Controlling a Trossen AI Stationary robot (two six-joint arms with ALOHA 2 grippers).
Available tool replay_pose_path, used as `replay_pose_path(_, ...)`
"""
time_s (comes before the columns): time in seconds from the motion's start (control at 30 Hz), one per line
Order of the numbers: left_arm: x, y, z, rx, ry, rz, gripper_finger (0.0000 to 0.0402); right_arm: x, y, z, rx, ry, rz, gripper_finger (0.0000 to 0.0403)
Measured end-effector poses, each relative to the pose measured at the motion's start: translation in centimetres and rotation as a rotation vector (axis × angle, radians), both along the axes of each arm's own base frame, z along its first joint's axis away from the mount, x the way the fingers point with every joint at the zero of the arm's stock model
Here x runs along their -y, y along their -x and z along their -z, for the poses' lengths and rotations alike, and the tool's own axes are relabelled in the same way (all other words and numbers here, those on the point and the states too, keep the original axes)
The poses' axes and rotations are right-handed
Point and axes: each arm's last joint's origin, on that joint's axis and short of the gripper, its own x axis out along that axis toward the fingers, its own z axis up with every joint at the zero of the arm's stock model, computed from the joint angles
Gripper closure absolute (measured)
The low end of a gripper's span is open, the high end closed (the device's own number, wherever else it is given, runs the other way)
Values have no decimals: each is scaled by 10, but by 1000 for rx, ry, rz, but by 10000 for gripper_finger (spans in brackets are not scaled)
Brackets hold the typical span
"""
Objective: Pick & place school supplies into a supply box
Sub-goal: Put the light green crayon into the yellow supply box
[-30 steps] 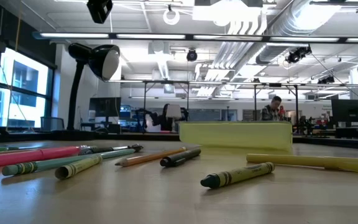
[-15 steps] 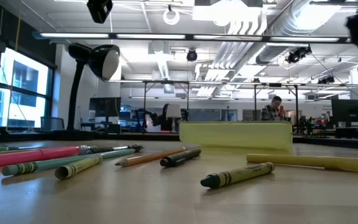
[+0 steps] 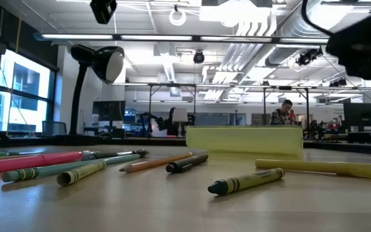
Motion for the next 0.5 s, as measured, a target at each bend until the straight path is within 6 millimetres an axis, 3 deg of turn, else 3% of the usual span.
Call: replay_pose_path(0.5,0,0,0,-1,-1,0,142,9,-14,20,-95,-8,82,258)
